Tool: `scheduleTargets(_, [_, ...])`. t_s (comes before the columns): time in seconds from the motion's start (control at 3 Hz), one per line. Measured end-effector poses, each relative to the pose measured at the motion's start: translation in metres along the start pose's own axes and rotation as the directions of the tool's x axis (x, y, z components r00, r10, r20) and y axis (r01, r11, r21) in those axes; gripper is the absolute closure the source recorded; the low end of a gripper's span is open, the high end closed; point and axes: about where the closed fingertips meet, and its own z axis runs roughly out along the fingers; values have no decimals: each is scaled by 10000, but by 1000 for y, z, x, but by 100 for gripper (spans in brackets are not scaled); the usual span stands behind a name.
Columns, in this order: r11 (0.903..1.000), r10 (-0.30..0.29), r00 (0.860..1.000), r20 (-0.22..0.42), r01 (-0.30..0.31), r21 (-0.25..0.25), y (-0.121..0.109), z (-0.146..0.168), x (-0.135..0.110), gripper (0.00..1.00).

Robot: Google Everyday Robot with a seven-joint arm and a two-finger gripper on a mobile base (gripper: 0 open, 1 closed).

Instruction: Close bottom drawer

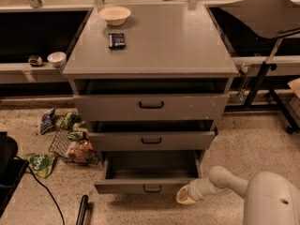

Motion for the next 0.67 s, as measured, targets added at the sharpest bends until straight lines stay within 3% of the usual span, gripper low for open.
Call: scheduleTargets(0.67, [9947,-654,9970,-404,683,763,-37,9,4,100])
